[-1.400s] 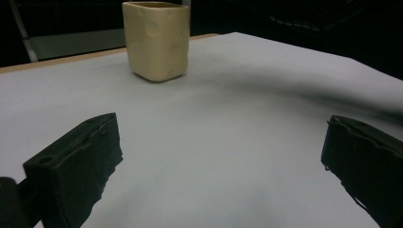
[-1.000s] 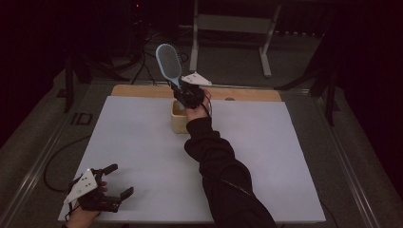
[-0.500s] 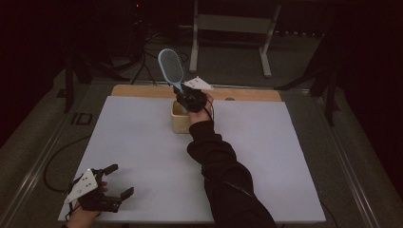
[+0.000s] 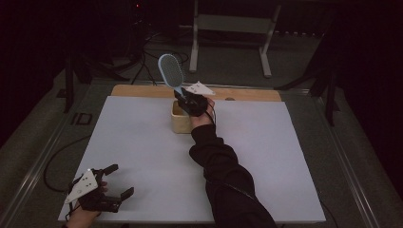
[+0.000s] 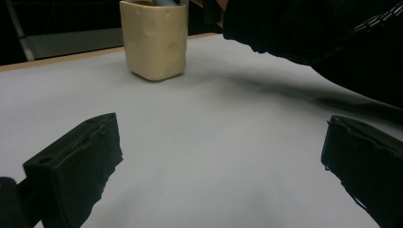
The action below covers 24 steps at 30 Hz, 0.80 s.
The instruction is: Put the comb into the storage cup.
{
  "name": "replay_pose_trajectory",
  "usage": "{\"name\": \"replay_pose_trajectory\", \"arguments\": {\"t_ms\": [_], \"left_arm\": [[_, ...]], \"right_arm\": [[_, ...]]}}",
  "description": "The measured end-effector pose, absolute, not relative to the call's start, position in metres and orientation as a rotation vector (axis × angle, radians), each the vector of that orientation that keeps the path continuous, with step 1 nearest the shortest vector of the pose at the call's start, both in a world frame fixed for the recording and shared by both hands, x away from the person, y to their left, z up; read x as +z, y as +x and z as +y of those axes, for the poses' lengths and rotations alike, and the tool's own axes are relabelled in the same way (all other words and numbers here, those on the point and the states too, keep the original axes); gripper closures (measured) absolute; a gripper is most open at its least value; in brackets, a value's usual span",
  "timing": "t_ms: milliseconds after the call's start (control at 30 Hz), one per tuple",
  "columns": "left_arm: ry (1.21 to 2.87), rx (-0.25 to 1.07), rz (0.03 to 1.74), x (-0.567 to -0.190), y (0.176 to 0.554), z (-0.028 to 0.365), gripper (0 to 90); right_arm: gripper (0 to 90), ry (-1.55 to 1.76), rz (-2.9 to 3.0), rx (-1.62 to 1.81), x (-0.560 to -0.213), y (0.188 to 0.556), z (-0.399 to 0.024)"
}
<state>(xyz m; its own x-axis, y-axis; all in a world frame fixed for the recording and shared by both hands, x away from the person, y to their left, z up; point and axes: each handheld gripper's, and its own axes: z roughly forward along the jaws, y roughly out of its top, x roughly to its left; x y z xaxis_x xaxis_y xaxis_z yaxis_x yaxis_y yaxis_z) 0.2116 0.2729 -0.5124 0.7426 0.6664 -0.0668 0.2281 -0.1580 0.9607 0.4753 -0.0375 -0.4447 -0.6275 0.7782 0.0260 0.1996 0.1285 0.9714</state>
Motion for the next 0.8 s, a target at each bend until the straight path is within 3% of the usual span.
{"name": "replay_pose_trajectory", "arguments": {"t_ms": [467,533,600,667,733,800], "left_arm": [[1.729,0.443,0.712,-0.513,0.212,0.273,0.0],[1.731,0.442,0.712,-0.513,0.212,0.272,0.0],[1.731,0.442,0.711,-0.513,0.212,0.273,0.0],[1.731,0.441,0.713,-0.513,0.212,0.272,0.0],[1.732,0.44,0.712,-0.513,0.212,0.272,0.0],[1.734,0.44,0.713,-0.513,0.212,0.272,0.0]], "right_arm": [[67.1,0.909,1.942,1.519,-0.456,0.473,-0.041],[57.0,0.888,1.926,1.502,-0.457,0.471,-0.04],[37.5,0.84,1.857,1.479,-0.458,0.468,-0.039],[27.5,0.84,1.838,1.447,-0.457,0.465,-0.039],[27.0,0.856,1.866,1.436,-0.456,0.462,-0.04],[19.1,0.874,1.881,1.455,-0.457,0.461,-0.043]]}}
